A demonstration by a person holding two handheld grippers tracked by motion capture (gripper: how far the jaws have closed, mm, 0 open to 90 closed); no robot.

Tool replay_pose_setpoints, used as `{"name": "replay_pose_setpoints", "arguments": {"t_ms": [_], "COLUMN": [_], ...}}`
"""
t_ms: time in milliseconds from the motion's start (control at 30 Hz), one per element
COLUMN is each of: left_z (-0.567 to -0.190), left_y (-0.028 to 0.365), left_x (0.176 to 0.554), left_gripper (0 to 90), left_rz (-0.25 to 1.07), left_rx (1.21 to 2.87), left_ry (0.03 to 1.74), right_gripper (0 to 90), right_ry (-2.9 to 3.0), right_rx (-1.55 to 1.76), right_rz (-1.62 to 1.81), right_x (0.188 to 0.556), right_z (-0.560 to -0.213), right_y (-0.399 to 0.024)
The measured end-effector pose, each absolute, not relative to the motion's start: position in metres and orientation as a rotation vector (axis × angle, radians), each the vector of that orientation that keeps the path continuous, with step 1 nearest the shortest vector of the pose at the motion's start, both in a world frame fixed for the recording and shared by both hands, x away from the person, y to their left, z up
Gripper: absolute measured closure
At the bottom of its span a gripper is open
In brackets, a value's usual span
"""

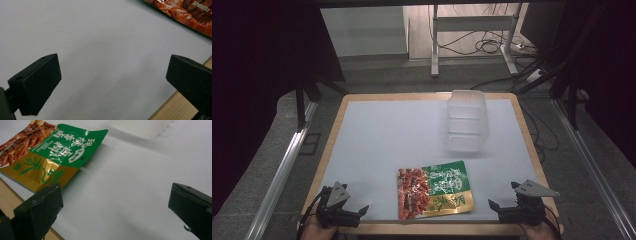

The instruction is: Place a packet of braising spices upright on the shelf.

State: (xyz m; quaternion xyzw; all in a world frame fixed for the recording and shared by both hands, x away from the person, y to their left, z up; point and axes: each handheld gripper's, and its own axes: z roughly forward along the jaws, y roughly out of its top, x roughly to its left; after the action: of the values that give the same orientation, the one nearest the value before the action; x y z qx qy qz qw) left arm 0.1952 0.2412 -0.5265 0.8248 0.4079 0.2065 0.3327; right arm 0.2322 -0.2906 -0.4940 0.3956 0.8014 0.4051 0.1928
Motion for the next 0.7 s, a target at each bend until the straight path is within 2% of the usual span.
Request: {"name": "replay_pose_setpoints", "arguments": {"t_ms": [700], "left_z": [-0.527], "left_y": [0.239], "left_x": [0.195], "left_gripper": [0.0], "left_rz": [0.54], "left_rx": [2.164], "left_ry": [1.058], "right_gripper": [0.0], "right_ry": [2.306], "right_rx": [1.039], "right_rz": [1.15], "right_x": [0.242], "right_z": [-0.494], "right_y": [-0.274]}}
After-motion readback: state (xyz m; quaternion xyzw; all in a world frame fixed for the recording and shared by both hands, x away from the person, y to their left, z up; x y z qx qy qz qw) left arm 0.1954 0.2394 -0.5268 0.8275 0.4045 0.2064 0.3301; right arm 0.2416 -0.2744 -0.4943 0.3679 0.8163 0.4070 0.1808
